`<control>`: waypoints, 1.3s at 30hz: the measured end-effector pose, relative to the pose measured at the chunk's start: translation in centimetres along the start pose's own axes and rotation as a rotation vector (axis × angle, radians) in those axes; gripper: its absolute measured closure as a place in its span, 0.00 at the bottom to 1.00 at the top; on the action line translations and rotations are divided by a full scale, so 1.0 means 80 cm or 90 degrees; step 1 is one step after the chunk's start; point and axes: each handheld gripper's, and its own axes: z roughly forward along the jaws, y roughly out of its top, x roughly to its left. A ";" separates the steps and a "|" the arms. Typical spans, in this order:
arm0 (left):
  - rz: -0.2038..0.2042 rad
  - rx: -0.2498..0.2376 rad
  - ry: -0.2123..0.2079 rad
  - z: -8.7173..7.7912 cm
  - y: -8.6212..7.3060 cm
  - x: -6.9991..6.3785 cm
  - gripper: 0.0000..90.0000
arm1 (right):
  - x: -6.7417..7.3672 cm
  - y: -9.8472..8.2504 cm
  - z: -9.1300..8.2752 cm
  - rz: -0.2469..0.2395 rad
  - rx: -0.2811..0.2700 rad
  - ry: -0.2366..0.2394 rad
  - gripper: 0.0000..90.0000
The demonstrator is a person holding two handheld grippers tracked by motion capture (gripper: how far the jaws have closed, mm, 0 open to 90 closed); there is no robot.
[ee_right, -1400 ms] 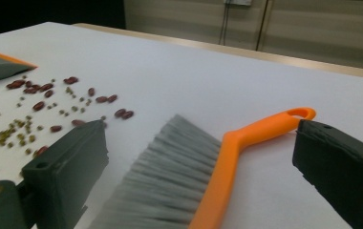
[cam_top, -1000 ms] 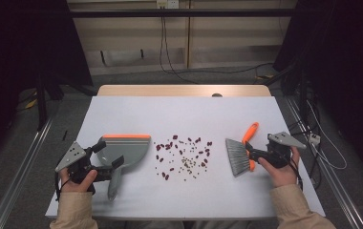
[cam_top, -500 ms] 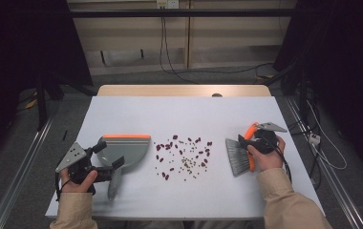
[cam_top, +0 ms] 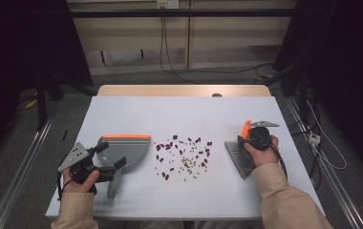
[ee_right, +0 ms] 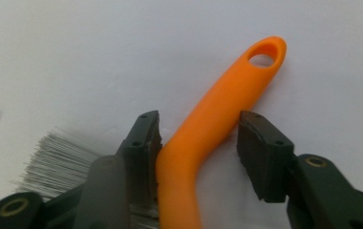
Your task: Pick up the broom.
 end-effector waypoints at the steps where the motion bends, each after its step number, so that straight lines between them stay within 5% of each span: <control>1: 0.000 0.000 0.000 0.000 0.000 0.000 0.06 | 0.002 0.002 0.000 -0.015 0.006 0.009 0.61; 5: 0.000 -0.001 -0.003 0.001 0.000 -0.001 0.06 | 0.008 0.004 0.002 -0.022 0.018 0.038 0.65; 11: -0.001 0.000 -0.003 0.001 0.000 -0.001 0.06 | 0.010 0.008 0.003 -0.034 0.033 0.035 0.64; 21: 0.006 -0.003 -0.006 0.002 0.005 -0.006 0.06 | 0.015 0.015 0.006 0.002 0.069 0.017 0.69; 32: 0.017 -0.003 -0.023 0.011 0.015 -0.017 0.06 | 0.011 0.015 0.005 0.058 0.062 0.011 0.77; 39: 0.021 -0.003 -0.026 0.014 0.017 -0.020 0.06 | 0.008 0.020 0.003 0.066 0.068 0.024 0.78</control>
